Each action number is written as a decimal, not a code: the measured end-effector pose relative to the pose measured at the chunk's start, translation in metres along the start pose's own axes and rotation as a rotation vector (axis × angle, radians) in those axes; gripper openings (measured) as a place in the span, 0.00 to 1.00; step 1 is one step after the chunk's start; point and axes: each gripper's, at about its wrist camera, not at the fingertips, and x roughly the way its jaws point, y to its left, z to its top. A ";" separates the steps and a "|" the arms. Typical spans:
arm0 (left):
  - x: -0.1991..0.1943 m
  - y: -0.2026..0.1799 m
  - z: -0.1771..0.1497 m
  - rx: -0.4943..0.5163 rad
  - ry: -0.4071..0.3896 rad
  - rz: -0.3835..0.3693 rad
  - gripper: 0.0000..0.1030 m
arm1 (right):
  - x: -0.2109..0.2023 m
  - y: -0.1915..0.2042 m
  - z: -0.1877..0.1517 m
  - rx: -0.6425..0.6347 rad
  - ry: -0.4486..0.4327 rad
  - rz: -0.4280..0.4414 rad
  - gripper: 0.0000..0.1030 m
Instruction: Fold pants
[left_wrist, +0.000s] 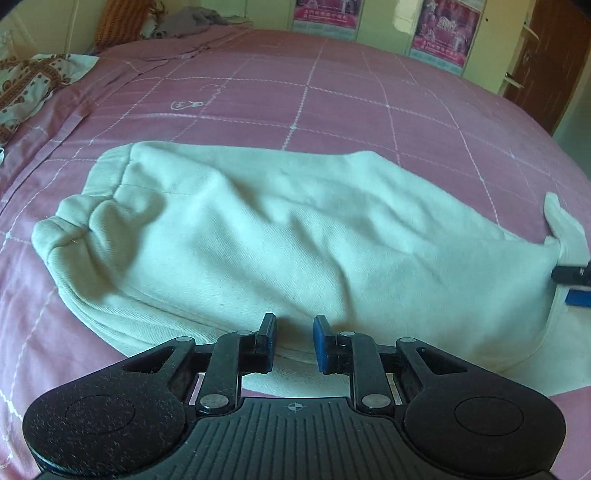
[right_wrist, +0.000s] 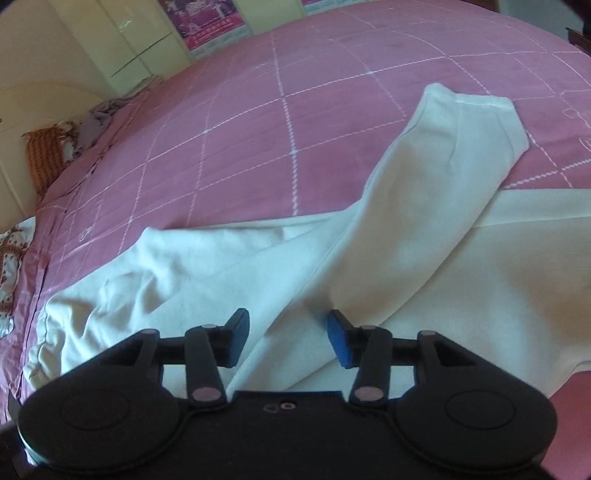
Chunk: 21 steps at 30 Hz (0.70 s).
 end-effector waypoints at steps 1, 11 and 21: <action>0.005 -0.007 -0.005 0.033 0.013 0.026 0.23 | 0.004 0.000 0.005 0.002 0.003 -0.027 0.49; 0.003 -0.018 -0.010 0.055 -0.002 0.070 0.24 | 0.009 -0.016 0.001 -0.079 0.032 -0.132 0.04; 0.006 -0.014 -0.008 0.043 -0.001 0.051 0.24 | -0.022 -0.045 -0.066 -0.087 0.032 -0.117 0.14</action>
